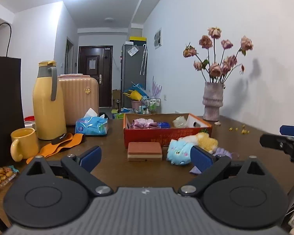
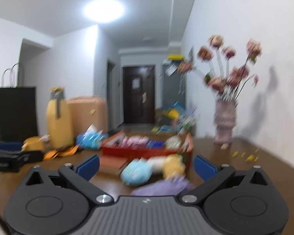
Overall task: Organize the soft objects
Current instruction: 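Withdraw both tools from the box toward the blue plush toy, then grasp the blue plush toy with the left tool while the right tool grips it too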
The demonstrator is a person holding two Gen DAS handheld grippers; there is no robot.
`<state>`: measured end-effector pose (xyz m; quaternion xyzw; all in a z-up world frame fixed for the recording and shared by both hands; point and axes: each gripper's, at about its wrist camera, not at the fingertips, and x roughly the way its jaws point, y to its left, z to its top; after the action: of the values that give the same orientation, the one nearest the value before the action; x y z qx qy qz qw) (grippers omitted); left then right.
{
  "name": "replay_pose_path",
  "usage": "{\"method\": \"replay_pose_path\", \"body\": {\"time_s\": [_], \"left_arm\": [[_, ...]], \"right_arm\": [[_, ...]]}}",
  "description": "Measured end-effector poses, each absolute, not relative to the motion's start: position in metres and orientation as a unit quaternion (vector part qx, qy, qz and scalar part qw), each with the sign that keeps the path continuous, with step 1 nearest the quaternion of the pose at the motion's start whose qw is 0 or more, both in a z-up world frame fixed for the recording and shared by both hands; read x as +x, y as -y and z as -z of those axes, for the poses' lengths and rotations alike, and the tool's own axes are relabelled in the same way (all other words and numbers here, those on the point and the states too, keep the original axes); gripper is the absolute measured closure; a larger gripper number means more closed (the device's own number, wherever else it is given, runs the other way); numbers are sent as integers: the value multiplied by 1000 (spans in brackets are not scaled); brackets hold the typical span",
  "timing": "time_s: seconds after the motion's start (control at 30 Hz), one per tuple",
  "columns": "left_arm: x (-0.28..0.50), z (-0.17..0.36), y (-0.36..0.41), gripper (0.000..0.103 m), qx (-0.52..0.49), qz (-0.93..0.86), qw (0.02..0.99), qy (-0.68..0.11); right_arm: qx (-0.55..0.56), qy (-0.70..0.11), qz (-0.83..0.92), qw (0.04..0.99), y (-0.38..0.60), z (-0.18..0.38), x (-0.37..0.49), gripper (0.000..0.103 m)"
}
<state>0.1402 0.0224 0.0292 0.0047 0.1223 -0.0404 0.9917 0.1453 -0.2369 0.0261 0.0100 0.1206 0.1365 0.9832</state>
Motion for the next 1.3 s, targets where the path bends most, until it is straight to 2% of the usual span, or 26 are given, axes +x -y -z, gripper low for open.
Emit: {"method": "replay_pose_path", "body": {"time_s": [0.33, 0.5, 0.57, 0.6, 0.67, 0.7, 0.73, 0.9, 0.93, 1.1, 1.17, 1.2, 1.3], "left_arm": [[168, -22, -18, 4, 7, 42, 990, -135], [205, -10, -11, 5, -16, 91, 982, -164], [227, -3, -7, 12, -23, 120, 978, -172], [241, 0, -3, 20, -23, 130, 974, -183], [275, 6, 1, 34, -33, 143, 966, -212], [289, 7, 3, 38, -38, 152, 962, -225], [306, 8, 5, 38, -44, 170, 956, -236], [383, 19, 13, 40, -71, 198, 931, -298], [393, 21, 14, 45, -73, 203, 927, -305], [432, 39, 15, 51, -112, 218, 898, -366], [440, 46, 14, 54, -129, 222, 888, -380], [444, 50, 13, 60, -142, 225, 882, -389], [437, 48, 10, 65, -166, 218, 880, -387]], "right_arm": [[21, -142, -101, 985, 246, -19, 174, 1], [50, -194, -106, 974, 252, -3, 210, 14], [71, -214, -114, 968, 253, 3, 231, 15], [78, -218, -120, 965, 253, 6, 242, 16], [89, -226, -132, 961, 250, 11, 264, 22], [93, -232, -136, 959, 248, 14, 277, 28], [98, -238, -141, 956, 245, 17, 292, 32], [112, -260, -154, 947, 227, 29, 347, 39], [108, -265, -153, 946, 223, 32, 356, 42], [131, -303, -163, 930, 219, 53, 387, 46], [150, -314, -172, 922, 220, 60, 393, 58], [158, -318, -180, 917, 220, 64, 395, 70], [160, -314, -182, 918, 220, 61, 389, 76]]}}
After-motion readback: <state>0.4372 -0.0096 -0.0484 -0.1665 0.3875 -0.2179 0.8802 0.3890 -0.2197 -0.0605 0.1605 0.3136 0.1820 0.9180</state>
